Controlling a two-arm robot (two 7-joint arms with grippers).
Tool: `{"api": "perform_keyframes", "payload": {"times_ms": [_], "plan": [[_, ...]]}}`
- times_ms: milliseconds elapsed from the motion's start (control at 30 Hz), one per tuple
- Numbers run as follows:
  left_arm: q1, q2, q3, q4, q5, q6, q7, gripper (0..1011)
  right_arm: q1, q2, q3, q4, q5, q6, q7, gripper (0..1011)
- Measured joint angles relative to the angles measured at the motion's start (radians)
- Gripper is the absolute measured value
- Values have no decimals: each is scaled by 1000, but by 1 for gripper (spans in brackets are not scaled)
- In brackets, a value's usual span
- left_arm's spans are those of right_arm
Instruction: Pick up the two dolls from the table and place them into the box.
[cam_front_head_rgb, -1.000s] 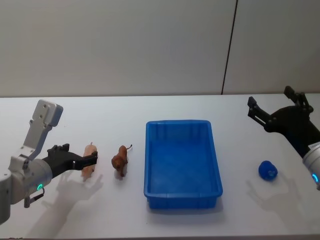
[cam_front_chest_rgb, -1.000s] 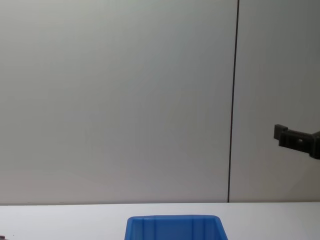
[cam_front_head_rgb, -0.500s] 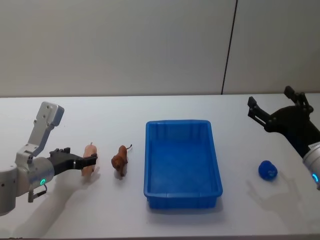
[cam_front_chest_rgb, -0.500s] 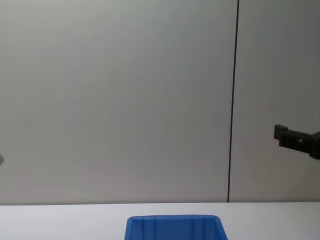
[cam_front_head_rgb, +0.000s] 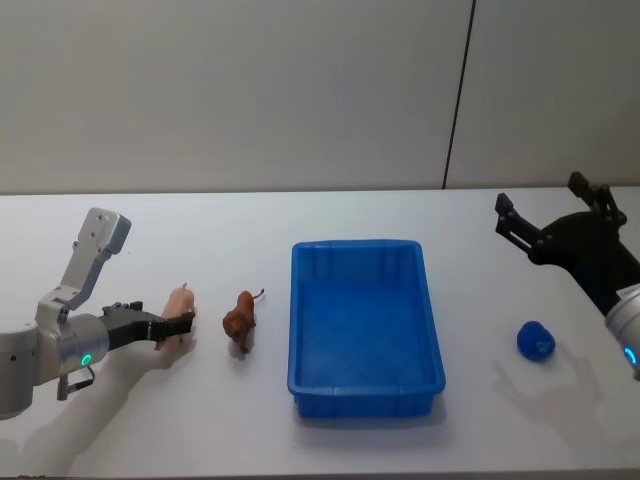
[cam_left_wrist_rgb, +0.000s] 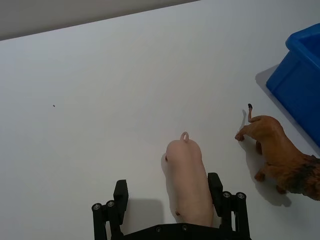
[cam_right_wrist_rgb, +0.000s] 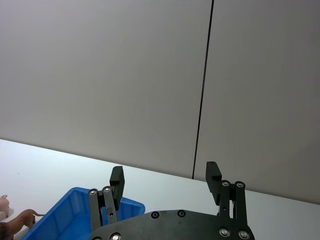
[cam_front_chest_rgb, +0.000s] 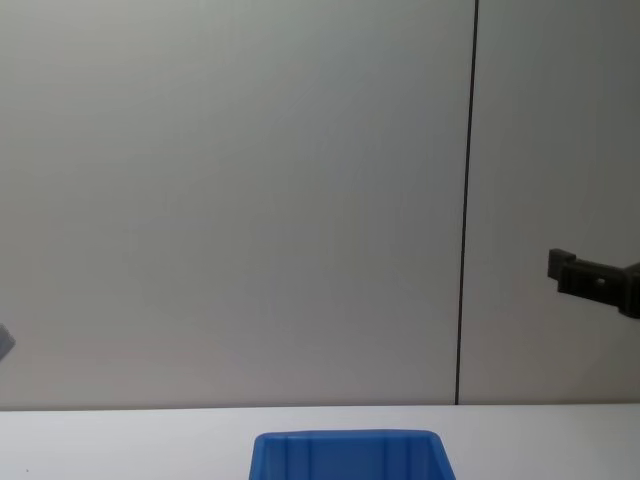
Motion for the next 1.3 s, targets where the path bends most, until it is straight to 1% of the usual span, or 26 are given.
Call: {"api": "perform_keyframes", "payload": {"times_ms": [133, 167, 200, 267, 300, 333, 367, 433, 467, 500, 733, 767, 933, 1300], "plan": [[-16, -6, 2, 32, 11, -4, -16, 993, 0, 0, 0, 0, 0, 0, 0, 1001], [-21, -8, 2, 41, 15, -6, -21, 971, 0, 0, 0, 0, 0, 0, 0, 1000], [-21, -8, 2, 41, 15, -6, -21, 971, 0, 0, 0, 0, 0, 0, 0, 1001], [-29, -12, 3, 59, 21, -8, -30, 904, 0, 0, 0, 0, 0, 0, 0, 1001], [-31, -12, 4, 62, 22, -9, -31, 904, 0, 0, 0, 0, 0, 0, 0, 1001], [-33, -13, 4, 66, 23, -9, -33, 858, 0, 0, 0, 0, 0, 0, 0, 1001], [-34, -14, 4, 69, 24, -10, -35, 839, 0, 0, 0, 0, 0, 0, 0, 1001], [-39, -16, 4, 78, 27, -11, -40, 767, 0, 0, 0, 0, 0, 0, 0, 1000], [-40, -16, 4, 80, 28, -11, -41, 757, 0, 0, 0, 0, 0, 0, 0, 1001], [-43, -17, 5, 85, 30, -13, -43, 711, 0, 0, 0, 0, 0, 0, 0, 1001], [-50, -20, 5, 98, 34, -15, -50, 512, 0, 0, 0, 0, 0, 0, 0, 1001], [-51, -20, 5, 101, 35, -16, -51, 465, 0, 0, 0, 0, 0, 0, 0, 1001], [-55, -22, 6, 107, 37, -17, -55, 432, 0, 0, 0, 0, 0, 0, 0, 1001], [-58, -23, 6, 113, 39, -19, -58, 429, 0, 0, 0, 0, 0, 0, 0, 1001]]}}
